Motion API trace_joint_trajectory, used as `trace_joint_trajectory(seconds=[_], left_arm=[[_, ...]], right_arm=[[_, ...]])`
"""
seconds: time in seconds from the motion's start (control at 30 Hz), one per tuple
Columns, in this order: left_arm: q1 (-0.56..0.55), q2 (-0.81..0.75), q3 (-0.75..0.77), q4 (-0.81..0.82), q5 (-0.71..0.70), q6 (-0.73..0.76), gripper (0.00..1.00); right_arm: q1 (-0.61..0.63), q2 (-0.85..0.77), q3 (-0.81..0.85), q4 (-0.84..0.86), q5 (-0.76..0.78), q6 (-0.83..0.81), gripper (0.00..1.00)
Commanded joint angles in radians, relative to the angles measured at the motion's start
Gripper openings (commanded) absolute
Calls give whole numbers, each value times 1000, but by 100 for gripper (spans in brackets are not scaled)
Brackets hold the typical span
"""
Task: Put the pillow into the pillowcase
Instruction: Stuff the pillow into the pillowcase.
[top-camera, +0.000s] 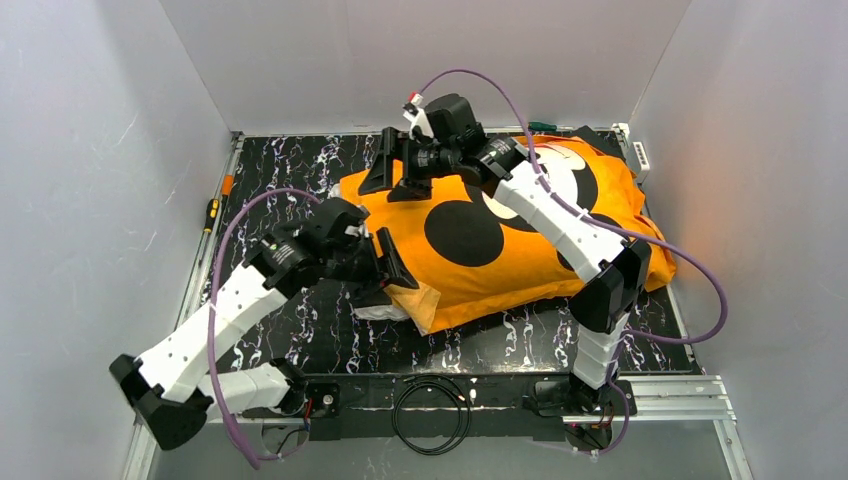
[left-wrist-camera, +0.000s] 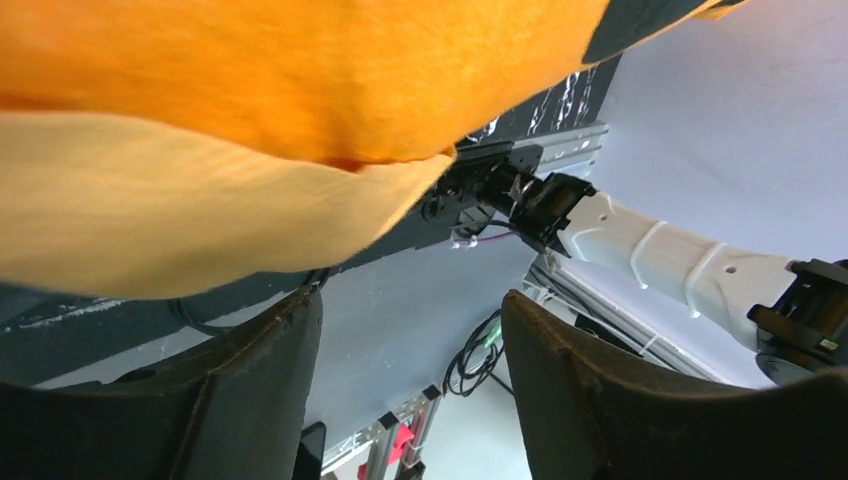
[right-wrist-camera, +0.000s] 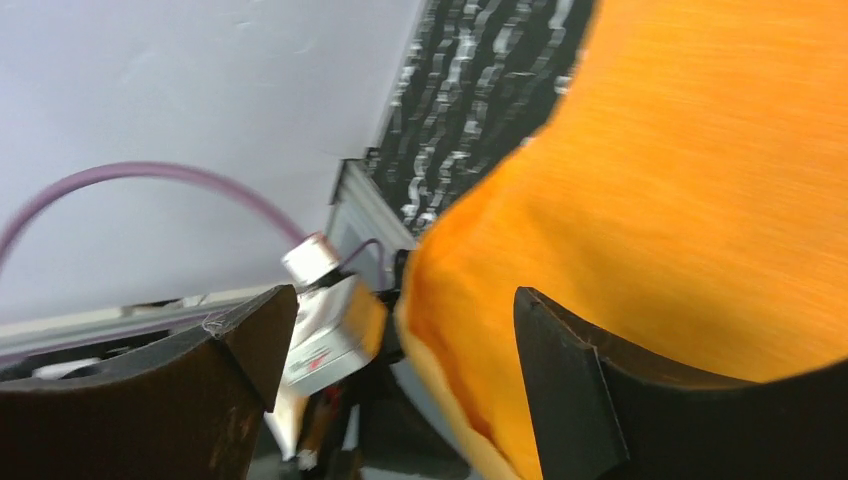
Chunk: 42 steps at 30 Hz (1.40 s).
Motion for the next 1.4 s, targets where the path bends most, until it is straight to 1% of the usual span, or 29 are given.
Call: trace_joint_trajectory(seconds=[0.0, 0.1, 0.23, 0.3, 0.33, 0.47, 0.53, 0.6, 0.63, 0.67, 0.73, 0.87, 0.9, 0.97, 1.03, 1.07, 1.17, 1.23, 1.3, 1.37], left_arm=[[-110, 56, 147, -123, -88, -62, 61], [-152, 109, 216, -111, -77, -39, 58], [-190, 225, 326, -96, -75, 43, 60], [-195, 291, 372, -134, -117, 74, 70], [-194, 319, 395, -168, -153, 90, 73], [-196, 402, 408, -219, -275, 173, 74], [-196, 435, 403, -278, -343, 212, 72], [-196, 448, 396, -365, -394, 233, 62], [-196, 431, 368, -395, -411, 236, 59], [-196, 401, 325, -422, -429, 232, 52], [-195, 314, 222, -475, -465, 214, 33], [-160, 131, 41, -650, -494, 151, 2], [-149, 87, 13, -682, -496, 135, 0], [-131, 10, 2, -723, -503, 109, 0], [-116, -38, 30, -740, -509, 93, 0], [-110, -49, 54, -739, -508, 89, 4], [-92, -26, 141, -686, -470, 117, 29], [-72, 11, 198, -654, -437, 141, 42], [-31, 37, 239, -614, -395, 158, 53], [30, 41, 260, -548, -319, 181, 60]], right_arm=[[-71, -75, -35, -182, 63, -138, 88], [-111, -134, -131, -194, 68, -174, 88], [-163, -202, -289, -194, 62, -208, 87], [-186, -234, -344, -192, 64, -219, 87], [-203, -247, -369, -189, 66, -222, 87], [-246, -279, -442, -171, 64, -230, 87], [-255, -275, -459, -165, 57, -237, 87], [-260, -262, -457, -166, 46, -246, 87], [-261, -254, -455, -165, 43, -250, 87], [-262, -249, -454, -164, 38, -253, 87], [-265, -239, -455, -163, 26, -259, 87], [-267, -225, -456, -156, 6, -270, 87], [-268, -220, -451, -164, 3, -278, 87], [-269, -212, -435, -189, -1, -305, 87], [-267, -205, -403, -234, 3, -346, 87], [-262, -202, -381, -260, 5, -372, 86], [-217, -208, -304, -359, 28, -458, 82], [-157, -224, -274, -409, 56, -510, 78], [-83, -249, -281, -428, 82, -537, 75], [-19, -283, -346, -399, 73, -536, 72]])
